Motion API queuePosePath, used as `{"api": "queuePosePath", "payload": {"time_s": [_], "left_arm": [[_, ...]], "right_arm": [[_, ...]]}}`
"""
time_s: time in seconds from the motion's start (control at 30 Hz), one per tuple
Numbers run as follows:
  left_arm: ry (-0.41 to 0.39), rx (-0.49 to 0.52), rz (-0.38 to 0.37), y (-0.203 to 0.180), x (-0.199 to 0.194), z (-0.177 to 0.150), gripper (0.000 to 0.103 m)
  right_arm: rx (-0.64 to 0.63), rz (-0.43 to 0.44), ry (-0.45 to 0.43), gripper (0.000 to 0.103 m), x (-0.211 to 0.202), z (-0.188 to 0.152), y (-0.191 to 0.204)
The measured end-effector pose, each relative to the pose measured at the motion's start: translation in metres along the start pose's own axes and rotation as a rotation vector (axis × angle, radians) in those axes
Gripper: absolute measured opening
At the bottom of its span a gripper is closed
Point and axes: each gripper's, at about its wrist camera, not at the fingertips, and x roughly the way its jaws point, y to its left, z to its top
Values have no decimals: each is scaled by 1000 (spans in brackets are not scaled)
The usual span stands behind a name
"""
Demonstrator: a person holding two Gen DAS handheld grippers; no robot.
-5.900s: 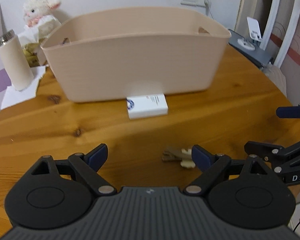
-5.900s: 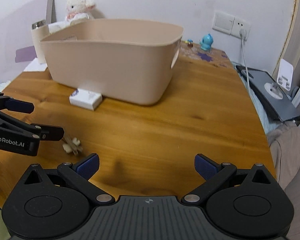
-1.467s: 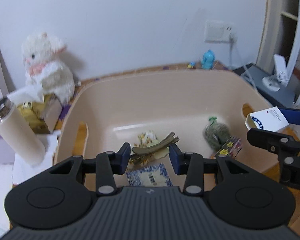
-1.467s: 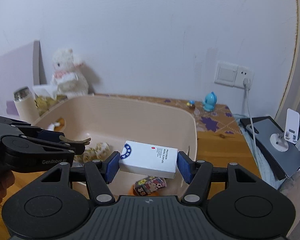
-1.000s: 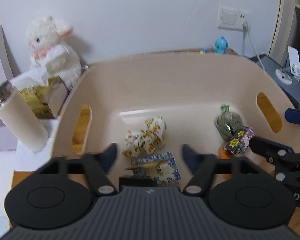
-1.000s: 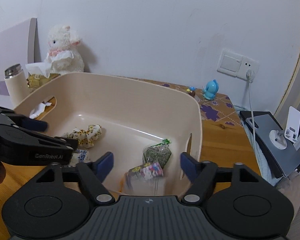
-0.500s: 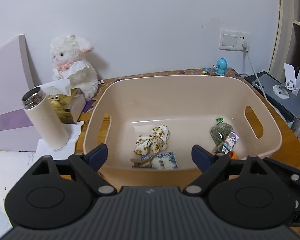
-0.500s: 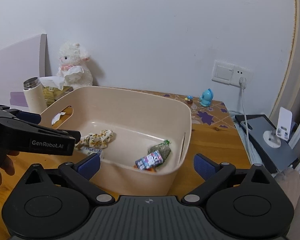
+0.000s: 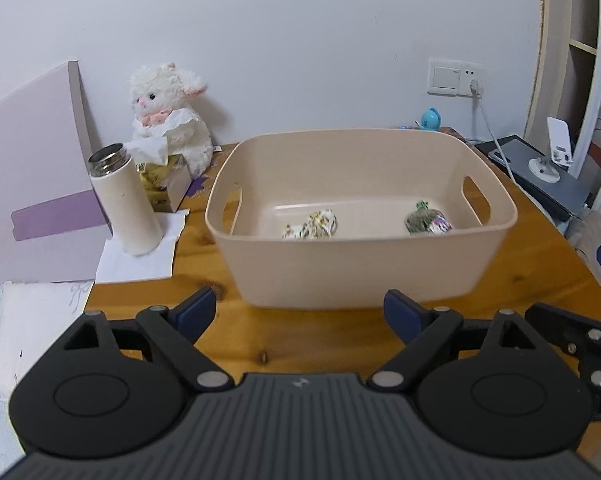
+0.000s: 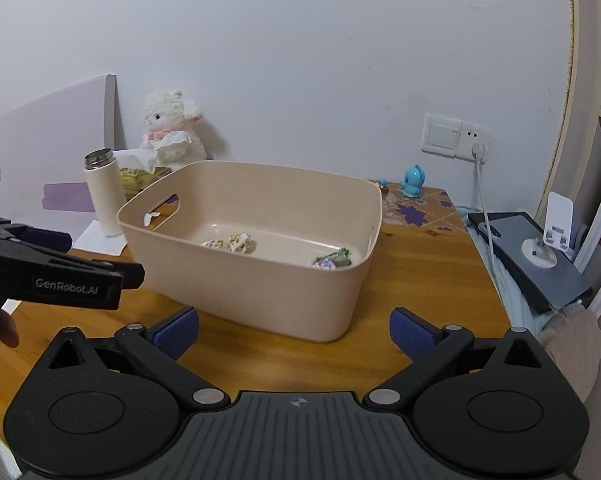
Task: Organize objects
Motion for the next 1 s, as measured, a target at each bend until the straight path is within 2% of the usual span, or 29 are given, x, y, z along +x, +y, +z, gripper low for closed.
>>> {"api": "queuePosePath", "payload": {"time_s": [0.47,0.7,1.0], "left_arm": [[-32,-16,-66,5,-66,-36,92],[-61,4,-53,3,-93,-50,92],[-59,12,-67,-2,-113,-68,92]], "right_arm": [[-20,20,-35,103,-59,-25,18],[-15,36,-49,103,-82,-39,22],[28,19,-46,103,-98,-56,15]]}}
